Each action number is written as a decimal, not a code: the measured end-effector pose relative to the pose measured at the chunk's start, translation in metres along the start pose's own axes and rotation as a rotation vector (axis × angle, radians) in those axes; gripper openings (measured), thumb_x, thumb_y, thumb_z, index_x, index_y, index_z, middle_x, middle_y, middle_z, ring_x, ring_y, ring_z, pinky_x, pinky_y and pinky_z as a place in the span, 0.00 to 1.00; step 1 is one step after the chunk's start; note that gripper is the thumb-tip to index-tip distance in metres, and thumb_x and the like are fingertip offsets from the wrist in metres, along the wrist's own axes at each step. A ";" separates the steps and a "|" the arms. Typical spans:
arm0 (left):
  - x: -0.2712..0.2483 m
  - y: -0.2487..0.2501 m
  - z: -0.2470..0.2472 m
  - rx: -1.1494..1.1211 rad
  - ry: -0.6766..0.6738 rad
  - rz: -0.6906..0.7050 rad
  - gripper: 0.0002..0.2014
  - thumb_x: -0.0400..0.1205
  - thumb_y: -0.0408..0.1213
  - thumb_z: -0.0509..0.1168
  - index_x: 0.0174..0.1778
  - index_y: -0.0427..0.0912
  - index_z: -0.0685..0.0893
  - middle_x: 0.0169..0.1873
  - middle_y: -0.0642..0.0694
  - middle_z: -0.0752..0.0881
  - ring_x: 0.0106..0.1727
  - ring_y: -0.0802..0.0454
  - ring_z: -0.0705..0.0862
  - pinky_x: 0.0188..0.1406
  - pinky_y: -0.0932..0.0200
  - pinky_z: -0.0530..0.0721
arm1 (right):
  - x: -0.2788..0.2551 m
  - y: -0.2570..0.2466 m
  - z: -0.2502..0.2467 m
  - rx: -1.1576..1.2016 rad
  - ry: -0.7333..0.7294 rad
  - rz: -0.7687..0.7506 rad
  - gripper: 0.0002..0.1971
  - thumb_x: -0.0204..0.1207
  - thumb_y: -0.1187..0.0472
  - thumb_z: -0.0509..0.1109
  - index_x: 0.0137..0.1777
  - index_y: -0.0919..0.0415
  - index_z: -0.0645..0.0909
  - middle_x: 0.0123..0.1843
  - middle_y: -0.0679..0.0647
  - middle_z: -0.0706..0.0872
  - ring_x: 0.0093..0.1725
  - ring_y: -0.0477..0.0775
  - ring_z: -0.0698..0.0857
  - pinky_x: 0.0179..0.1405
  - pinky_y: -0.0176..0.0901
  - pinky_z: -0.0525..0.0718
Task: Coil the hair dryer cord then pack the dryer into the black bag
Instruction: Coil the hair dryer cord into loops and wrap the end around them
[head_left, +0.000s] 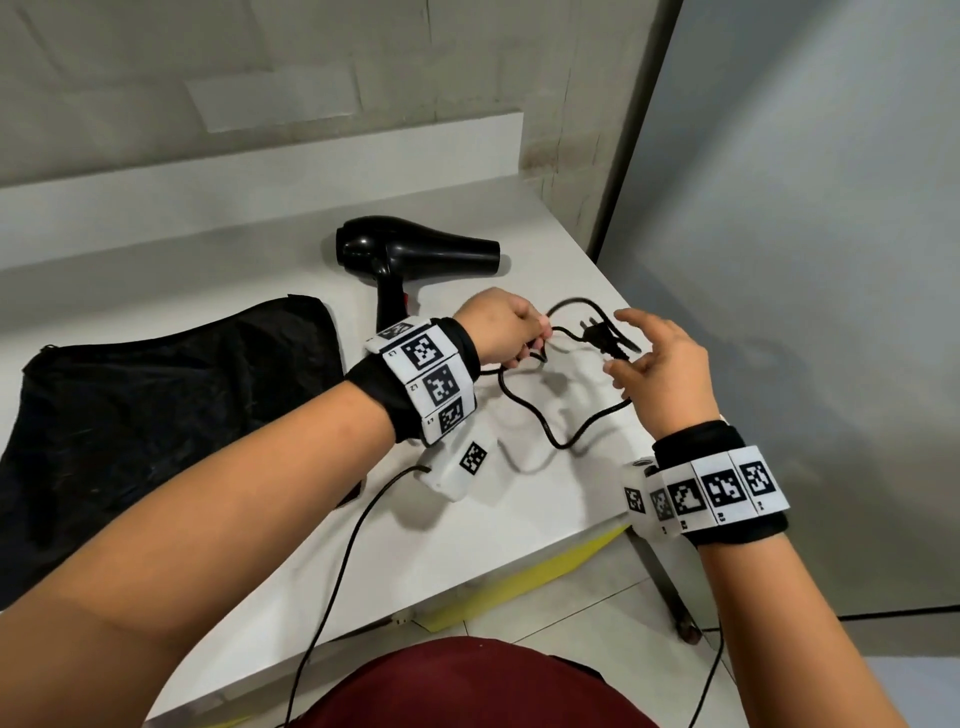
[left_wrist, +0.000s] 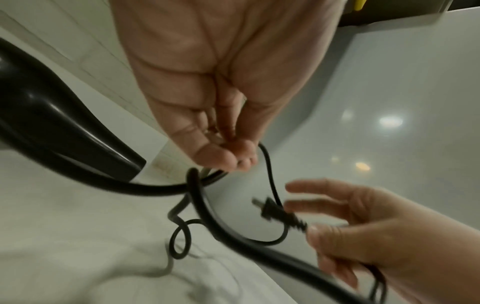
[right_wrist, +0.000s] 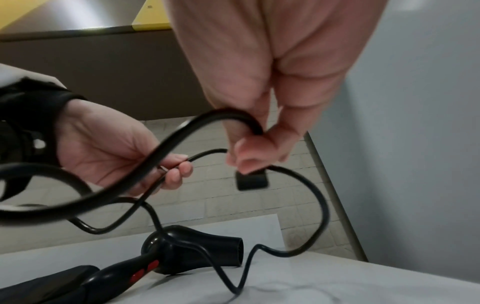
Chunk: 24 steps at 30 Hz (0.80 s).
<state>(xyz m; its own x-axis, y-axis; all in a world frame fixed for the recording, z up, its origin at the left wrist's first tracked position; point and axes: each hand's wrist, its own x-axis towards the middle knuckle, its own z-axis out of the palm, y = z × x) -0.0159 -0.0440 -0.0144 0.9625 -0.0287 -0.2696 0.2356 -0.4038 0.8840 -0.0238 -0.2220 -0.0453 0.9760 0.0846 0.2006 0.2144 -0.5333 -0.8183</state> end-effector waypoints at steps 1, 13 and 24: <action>0.003 0.002 -0.003 -0.003 0.047 -0.001 0.16 0.83 0.30 0.57 0.28 0.44 0.79 0.26 0.48 0.78 0.13 0.65 0.73 0.18 0.72 0.76 | 0.000 0.003 0.000 -0.033 0.000 0.046 0.23 0.70 0.75 0.68 0.64 0.59 0.76 0.58 0.58 0.80 0.31 0.51 0.85 0.42 0.45 0.85; -0.001 0.012 0.006 -0.028 0.016 -0.014 0.09 0.81 0.29 0.61 0.56 0.33 0.79 0.36 0.48 0.78 0.30 0.57 0.81 0.25 0.67 0.82 | -0.005 -0.003 0.000 0.106 0.082 0.184 0.15 0.73 0.73 0.61 0.57 0.61 0.78 0.45 0.53 0.84 0.16 0.38 0.80 0.15 0.26 0.76; -0.037 0.012 0.016 -0.406 -0.146 -0.246 0.20 0.86 0.51 0.50 0.40 0.42 0.79 0.36 0.48 0.85 0.25 0.56 0.75 0.19 0.67 0.68 | -0.022 -0.044 0.008 0.340 0.025 0.044 0.17 0.69 0.76 0.66 0.42 0.50 0.73 0.42 0.47 0.83 0.17 0.44 0.81 0.19 0.33 0.82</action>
<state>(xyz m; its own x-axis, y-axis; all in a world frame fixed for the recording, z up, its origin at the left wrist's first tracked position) -0.0513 -0.0627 0.0000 0.8498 -0.1163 -0.5141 0.5147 -0.0269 0.8570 -0.0545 -0.1936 -0.0186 0.9843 0.0445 0.1706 0.1763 -0.2246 -0.9584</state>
